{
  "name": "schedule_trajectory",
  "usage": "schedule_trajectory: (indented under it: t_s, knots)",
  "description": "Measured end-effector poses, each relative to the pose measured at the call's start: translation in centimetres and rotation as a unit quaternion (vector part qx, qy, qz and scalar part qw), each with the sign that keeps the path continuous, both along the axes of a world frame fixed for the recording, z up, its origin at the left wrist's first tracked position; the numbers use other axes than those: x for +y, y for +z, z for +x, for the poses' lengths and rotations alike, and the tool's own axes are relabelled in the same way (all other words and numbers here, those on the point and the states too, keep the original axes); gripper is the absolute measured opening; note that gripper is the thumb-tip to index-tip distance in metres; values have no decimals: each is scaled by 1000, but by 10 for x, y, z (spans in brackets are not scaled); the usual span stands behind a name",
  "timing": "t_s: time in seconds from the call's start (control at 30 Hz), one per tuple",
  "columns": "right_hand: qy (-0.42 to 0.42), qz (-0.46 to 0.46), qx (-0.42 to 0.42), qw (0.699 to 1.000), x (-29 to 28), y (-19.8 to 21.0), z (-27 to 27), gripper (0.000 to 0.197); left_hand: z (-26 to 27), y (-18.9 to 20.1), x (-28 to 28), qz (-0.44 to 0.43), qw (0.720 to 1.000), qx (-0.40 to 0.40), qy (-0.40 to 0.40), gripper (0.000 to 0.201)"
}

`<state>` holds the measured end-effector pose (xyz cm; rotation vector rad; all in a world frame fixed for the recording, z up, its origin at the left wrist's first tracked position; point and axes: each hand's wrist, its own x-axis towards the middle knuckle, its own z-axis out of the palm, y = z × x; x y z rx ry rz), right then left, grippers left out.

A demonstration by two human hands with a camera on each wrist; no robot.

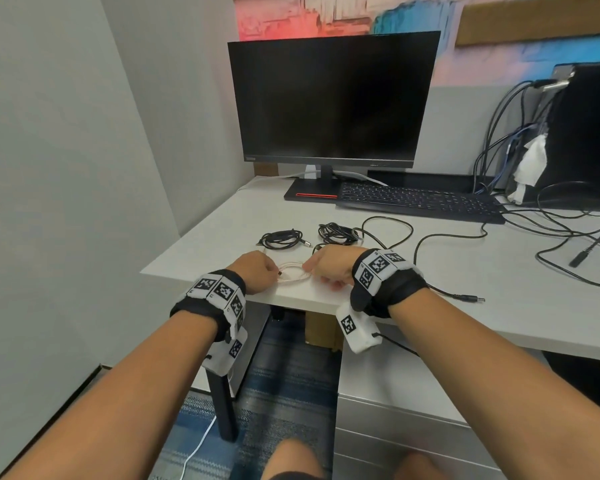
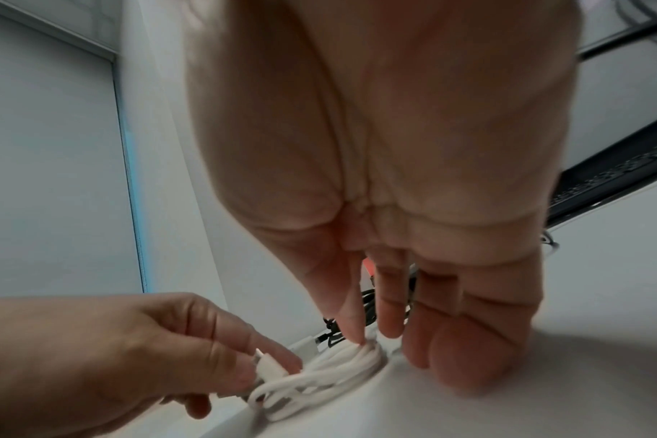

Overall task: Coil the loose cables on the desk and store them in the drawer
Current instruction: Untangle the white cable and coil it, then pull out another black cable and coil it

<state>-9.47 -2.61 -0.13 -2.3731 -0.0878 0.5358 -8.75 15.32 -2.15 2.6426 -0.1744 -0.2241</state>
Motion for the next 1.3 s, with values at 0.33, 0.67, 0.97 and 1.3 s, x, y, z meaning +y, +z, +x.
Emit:
schedule_trajectory:
  t_s: [0.33, 0.67, 0.97, 1.3]
  knots:
    - [18, -9, -12, 1000, 8, 4, 4, 40, 10, -15, 1, 194, 980, -28, -18, 40]
    - [8, -5, -40, 999, -8, 19, -2, 39, 14, -11, -10, 165, 985, -43, 5, 43]
    - [-103, 115, -168, 973, -52, 34, -24, 22, -4, 11, -45, 105, 990, -88, -26, 39]
    - [-236, 44, -174, 955, -145, 11, -53, 14, -10, -5, -133, -16, 978, -172, -114, 55]
